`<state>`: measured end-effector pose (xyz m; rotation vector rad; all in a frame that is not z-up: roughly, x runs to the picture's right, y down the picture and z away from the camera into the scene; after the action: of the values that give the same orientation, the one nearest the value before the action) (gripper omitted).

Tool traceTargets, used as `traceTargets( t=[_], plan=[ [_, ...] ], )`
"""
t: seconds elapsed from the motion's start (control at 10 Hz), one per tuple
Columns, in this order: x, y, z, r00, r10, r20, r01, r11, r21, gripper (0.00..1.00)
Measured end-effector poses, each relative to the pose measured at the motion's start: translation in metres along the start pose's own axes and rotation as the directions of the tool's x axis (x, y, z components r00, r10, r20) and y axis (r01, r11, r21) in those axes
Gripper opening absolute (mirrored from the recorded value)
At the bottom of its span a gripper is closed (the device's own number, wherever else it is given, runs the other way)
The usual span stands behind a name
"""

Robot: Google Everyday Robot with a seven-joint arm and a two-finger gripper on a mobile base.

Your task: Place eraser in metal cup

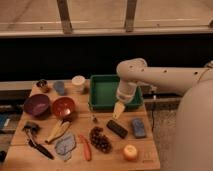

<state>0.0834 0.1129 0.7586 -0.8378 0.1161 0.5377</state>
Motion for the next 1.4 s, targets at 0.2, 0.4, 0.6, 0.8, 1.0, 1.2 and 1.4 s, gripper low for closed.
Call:
traceTargets(
  t=[0.2, 0.4, 0.6, 0.8, 1.0, 1.2, 1.4],
  plan=[
    [-0.008, 0.003, 0.013, 1.000, -0.006, -0.017, 0.006, 1.000, -0.029, 0.80],
    [-0.003, 0.001, 0.041, 1.000, 0.012, -0.020, -0.014, 0.997, -0.072, 0.80],
    [0.008, -0.001, 0.063, 0.998, 0.047, -0.046, -0.052, 0.993, -0.105, 0.80],
    [0.026, -0.004, 0.069, 0.991, 0.103, -0.080, -0.112, 0.988, -0.107, 0.80],
    [0.049, -0.009, 0.068, 0.977, 0.191, -0.092, -0.198, 0.977, -0.074, 0.80],
    [0.054, -0.010, 0.068, 0.974, 0.208, -0.093, -0.214, 0.974, -0.068, 0.80],
    [0.052, -0.010, 0.068, 0.974, 0.204, -0.094, -0.211, 0.975, -0.067, 0.80]
  ],
)
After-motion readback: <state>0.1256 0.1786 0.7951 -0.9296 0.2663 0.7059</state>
